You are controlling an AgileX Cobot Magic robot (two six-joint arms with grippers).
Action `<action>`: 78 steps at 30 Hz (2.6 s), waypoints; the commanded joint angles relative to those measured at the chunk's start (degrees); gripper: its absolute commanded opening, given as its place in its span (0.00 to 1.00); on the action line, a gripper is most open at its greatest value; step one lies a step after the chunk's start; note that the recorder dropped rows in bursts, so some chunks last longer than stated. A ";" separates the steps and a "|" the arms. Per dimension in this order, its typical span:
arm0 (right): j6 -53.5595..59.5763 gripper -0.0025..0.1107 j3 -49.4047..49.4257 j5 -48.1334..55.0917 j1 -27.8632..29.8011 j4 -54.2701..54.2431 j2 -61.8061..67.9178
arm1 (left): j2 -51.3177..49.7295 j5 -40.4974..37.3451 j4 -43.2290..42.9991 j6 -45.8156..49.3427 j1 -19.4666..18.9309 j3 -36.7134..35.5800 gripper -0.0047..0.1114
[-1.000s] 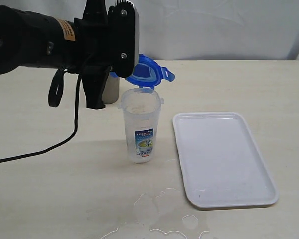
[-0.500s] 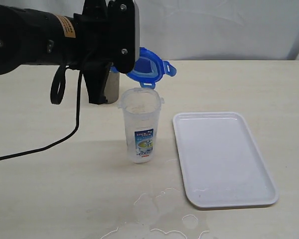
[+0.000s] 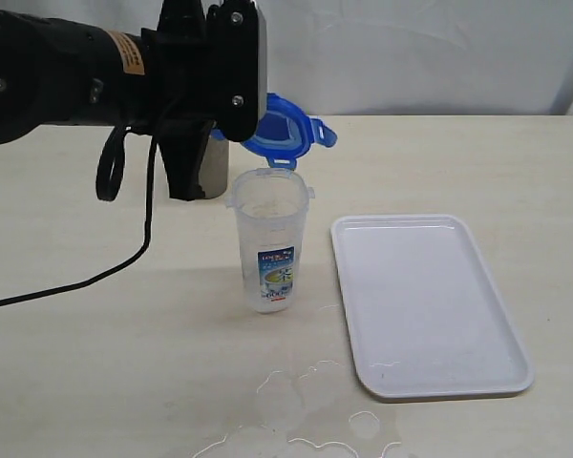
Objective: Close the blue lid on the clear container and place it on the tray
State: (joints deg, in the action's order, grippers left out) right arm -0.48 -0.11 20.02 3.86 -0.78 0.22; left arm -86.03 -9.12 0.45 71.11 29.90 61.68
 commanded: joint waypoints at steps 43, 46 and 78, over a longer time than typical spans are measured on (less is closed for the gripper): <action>0.48 0.06 0.11 -0.23 -0.04 -0.14 -0.22 | -0.47 -28.83 -66.97 -79.76 10.20 7.65 0.04; 0.48 0.06 0.11 -0.23 -0.04 -0.14 -0.22 | -0.47 -29.82 -65.83 -79.86 12.58 7.65 0.04; 0.48 0.06 0.11 -0.23 -0.04 -0.14 -0.22 | -5.48 -35.69 -74.97 -90.80 21.45 3.64 0.04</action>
State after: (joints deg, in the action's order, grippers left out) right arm -0.48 -0.11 20.02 3.86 -0.78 0.22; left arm -91.39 -43.42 -73.94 -18.63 51.18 65.37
